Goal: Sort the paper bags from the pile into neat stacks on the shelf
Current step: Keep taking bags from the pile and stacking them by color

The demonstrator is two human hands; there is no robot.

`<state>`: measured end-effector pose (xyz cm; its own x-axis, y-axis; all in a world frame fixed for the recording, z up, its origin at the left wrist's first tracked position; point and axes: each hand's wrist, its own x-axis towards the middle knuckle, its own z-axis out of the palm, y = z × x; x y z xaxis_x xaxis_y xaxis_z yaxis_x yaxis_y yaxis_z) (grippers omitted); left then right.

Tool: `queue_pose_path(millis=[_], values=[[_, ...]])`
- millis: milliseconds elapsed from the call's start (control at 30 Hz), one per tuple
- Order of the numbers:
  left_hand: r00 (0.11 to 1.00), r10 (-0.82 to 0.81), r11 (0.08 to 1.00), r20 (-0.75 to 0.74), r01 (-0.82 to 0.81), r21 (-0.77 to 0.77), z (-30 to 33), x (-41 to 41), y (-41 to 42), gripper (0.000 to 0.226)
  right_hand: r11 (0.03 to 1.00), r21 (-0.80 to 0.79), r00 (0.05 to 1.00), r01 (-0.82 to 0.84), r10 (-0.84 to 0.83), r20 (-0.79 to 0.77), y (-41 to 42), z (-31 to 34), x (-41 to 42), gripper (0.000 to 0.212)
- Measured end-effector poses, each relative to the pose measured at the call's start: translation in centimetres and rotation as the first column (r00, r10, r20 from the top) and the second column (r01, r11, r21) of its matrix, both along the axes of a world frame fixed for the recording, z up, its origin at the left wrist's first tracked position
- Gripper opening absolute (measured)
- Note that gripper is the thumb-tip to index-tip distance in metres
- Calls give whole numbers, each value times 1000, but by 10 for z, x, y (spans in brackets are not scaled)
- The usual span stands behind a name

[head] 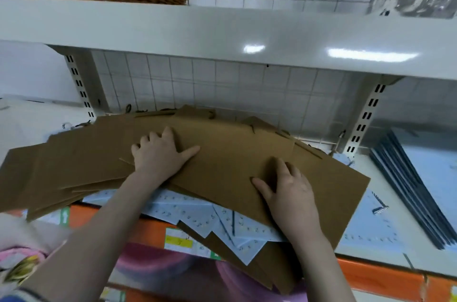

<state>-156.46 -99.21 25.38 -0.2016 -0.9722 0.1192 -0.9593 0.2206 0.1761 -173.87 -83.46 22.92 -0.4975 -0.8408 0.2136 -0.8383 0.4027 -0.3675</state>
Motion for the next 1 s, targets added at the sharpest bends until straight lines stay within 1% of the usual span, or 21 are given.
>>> queue_pose_path(millis=[233, 333, 400, 467, 567, 633, 767, 833, 867, 1000], values=[[999, -3, 999, -39, 4, 34, 0, 10, -16, 100, 1000, -1, 999, 11, -11, 35, -5, -4, 1, 69], [999, 20, 1000, -42, -19, 7, 6, 14, -18, 96, 1000, 14, 1000, 23, -23, 19, -5, -5, 0, 69], [993, 44, 999, -109, -46, -13, 10, 20, -20, 90, 998, 24, 998, 58, -58, -4, -4, -5, -1, 70], [971, 46, 998, -233, -52, -21, 12, 27, -22, 83, 994, 32, 994, 106, -105, -12, -4, -5, -1, 70], [903, 11, 999, -430, -28, -33, 10, 38, -25, 78, 989, 21, 989, 149, -149, -7, -6, -5, 4, 66], [836, -12, 999, -548, -17, -47, 6, 45, -25, 70, 986, -12, 986, 168, -167, 23, -6, -4, 9, 64], [665, -19, 999, -747, -16, -40, 3, 59, -17, 54, 965, -130, 962, 230, -205, 181, -5, 5, 21, 70], [593, -22, 999, -805, -17, -40, 5, 66, -9, 50, 949, -179, 937, 260, -203, 286, -4, 11, 26, 71], [576, -24, 999, -817, -19, -43, 6, 69, -4, 48, 943, -189, 925, 272, -202, 323, -2, 13, 29, 70], [542, -17, 1000, -840, -8, -25, 5, 82, 15, 43, 902, -242, 900, 356, -262, 350, 15, 20, 49, 63]])
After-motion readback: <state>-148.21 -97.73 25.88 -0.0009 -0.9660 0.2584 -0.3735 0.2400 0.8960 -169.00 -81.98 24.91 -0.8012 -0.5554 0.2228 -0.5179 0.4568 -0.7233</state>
